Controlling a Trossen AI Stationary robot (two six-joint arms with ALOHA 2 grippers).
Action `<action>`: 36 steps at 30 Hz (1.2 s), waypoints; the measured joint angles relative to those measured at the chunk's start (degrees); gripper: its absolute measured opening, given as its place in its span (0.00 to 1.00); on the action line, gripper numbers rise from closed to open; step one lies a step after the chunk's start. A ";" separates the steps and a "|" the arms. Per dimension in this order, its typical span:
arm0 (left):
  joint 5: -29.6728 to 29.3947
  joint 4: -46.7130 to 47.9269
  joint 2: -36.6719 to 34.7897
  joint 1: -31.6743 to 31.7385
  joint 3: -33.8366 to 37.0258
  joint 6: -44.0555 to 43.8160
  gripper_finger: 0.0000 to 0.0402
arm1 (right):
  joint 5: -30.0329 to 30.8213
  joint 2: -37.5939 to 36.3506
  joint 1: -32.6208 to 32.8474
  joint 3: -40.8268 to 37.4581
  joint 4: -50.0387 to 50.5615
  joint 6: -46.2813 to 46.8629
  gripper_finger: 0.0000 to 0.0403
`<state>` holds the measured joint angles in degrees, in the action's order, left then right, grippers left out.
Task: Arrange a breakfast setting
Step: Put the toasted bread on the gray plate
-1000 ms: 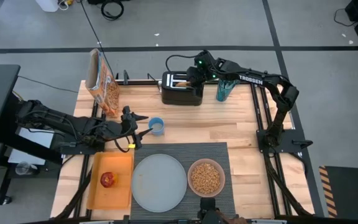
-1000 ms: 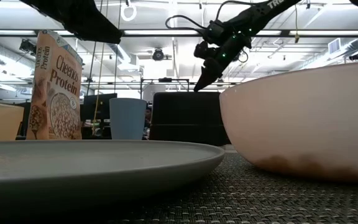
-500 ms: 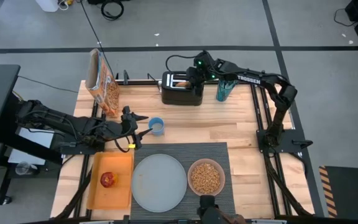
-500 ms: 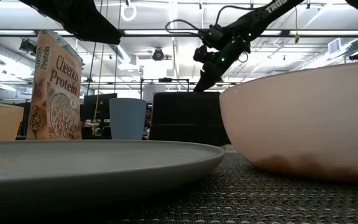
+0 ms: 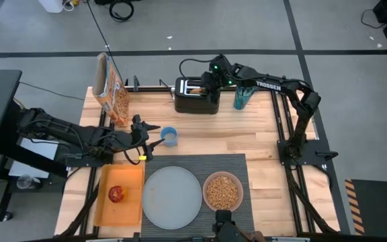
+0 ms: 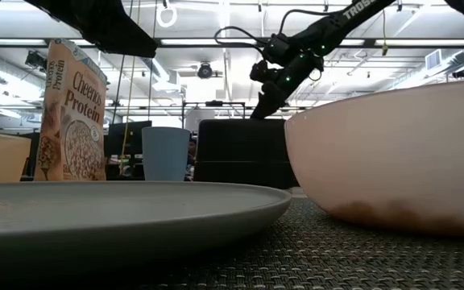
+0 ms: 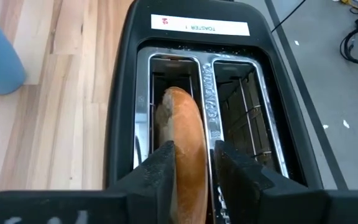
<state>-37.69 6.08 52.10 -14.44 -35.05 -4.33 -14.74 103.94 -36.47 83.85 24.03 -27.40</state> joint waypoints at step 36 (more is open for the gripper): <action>-0.01 -0.26 0.02 0.00 0.00 0.73 0.64 | -16.86 -15.51 10.71 6.11 6.17 5.41 0.17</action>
<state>-37.71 5.82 52.12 -14.44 -35.05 -3.61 -31.61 88.43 -25.76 89.96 30.20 -21.99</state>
